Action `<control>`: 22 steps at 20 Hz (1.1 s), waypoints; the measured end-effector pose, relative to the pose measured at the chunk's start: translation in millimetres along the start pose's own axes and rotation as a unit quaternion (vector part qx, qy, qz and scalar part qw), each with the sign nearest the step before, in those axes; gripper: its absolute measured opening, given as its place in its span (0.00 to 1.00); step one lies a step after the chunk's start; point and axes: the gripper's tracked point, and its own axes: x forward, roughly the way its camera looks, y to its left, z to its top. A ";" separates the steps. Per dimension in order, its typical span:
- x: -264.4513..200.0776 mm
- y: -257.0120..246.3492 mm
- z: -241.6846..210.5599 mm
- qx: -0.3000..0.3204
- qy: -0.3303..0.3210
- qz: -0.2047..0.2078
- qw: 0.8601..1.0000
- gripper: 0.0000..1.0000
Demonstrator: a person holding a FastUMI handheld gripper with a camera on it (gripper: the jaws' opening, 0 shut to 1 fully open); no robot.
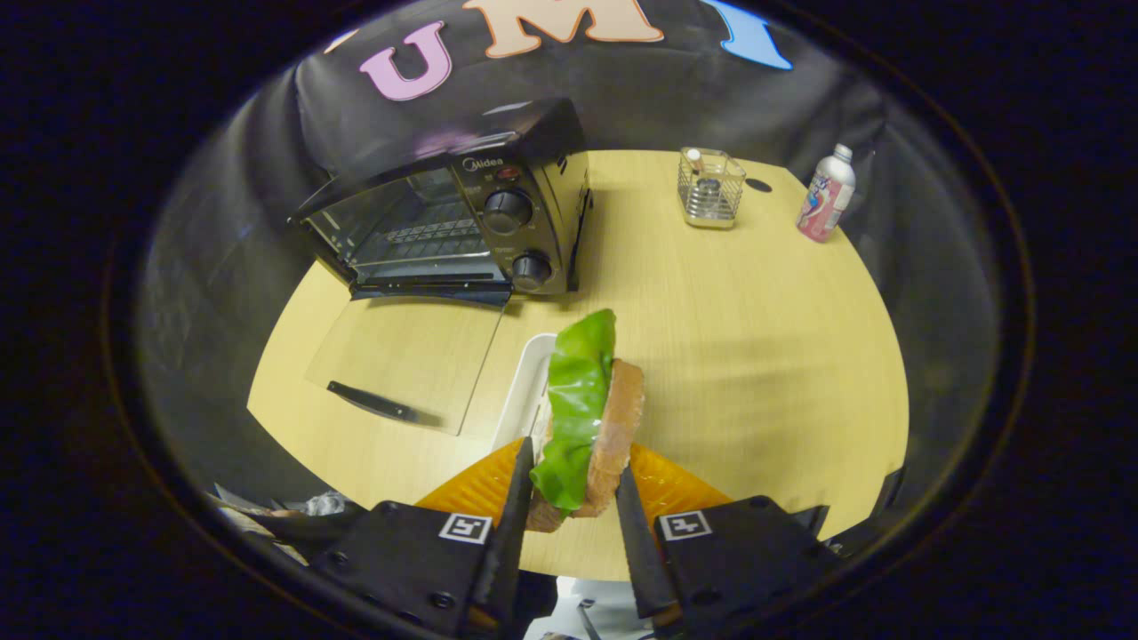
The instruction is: Open the toaster oven, put the food inside, and close the toaster oven door.
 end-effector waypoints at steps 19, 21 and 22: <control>-30.0 78.0 24.7 0.226 -0.054 -0.042 0.972 0.29; -33.6 101.3 35.1 0.255 -0.071 -0.017 0.964 0.29; -34.4 114.2 43.1 0.275 -0.082 -0.001 0.958 0.29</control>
